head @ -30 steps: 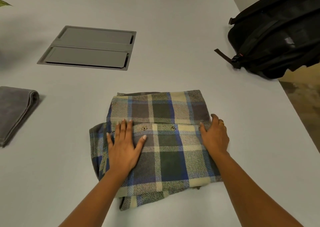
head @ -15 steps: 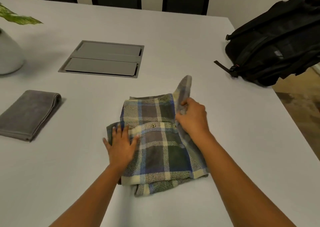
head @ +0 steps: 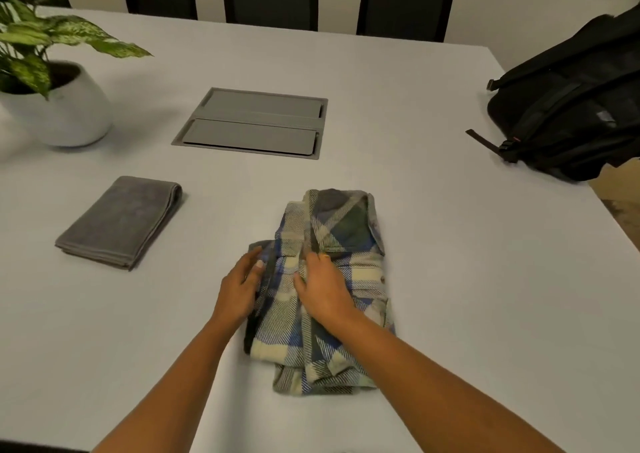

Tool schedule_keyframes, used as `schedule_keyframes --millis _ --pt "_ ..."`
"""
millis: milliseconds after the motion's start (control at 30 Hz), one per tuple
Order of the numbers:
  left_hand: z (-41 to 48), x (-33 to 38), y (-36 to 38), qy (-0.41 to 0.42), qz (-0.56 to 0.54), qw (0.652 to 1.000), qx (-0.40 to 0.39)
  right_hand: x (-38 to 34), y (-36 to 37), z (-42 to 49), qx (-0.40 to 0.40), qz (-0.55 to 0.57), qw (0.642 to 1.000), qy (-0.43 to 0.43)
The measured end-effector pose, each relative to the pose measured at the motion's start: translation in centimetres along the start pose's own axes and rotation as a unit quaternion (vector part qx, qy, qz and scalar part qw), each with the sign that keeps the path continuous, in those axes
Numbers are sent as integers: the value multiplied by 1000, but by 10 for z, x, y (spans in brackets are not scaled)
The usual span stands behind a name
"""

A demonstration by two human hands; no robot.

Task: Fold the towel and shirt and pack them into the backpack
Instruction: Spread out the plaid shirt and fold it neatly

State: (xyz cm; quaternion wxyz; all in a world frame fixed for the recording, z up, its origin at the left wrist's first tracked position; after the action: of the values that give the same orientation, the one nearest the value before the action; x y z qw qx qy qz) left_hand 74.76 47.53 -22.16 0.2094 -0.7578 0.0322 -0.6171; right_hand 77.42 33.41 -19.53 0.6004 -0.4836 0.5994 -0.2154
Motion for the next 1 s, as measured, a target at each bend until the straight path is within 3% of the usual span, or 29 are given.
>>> schedule_keyframes --millis 233,600,767,833,900,967,1000 --pt "24 32 -5 65 62 996 8 -17 46 -22 -71 -248 966 -31" --pt "41 33 16 115 240 963 -30 35 7 -7 -119 -317 929 -147" --pt "15 -13 54 64 330 933 -129 50 -3 -1 -140 -249 946 -153" --pt "14 -28 65 59 367 917 -147 51 -13 1 -120 -139 974 -134" --pt "17 -35 68 53 381 911 -147 55 -36 4 -24 -59 994 -91" --pt "19 -38 70 52 390 907 -149 60 -54 4 74 -140 986 -44" --pt "18 -39 70 53 394 906 -148 62 -55 5 87 -188 978 -30"
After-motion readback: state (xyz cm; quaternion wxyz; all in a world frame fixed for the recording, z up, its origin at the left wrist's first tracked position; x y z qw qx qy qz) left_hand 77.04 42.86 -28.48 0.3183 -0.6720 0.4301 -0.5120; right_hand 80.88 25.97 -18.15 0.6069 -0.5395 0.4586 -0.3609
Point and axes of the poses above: each hand's wrist, its own z-axis towards the middle knuckle, its own y-axis out of the palm, x = y × z, the point moved 10 cm from there along z, towards the middle knuckle, and after that the axes turned 1 degree about -x, right-handed, at the moved point
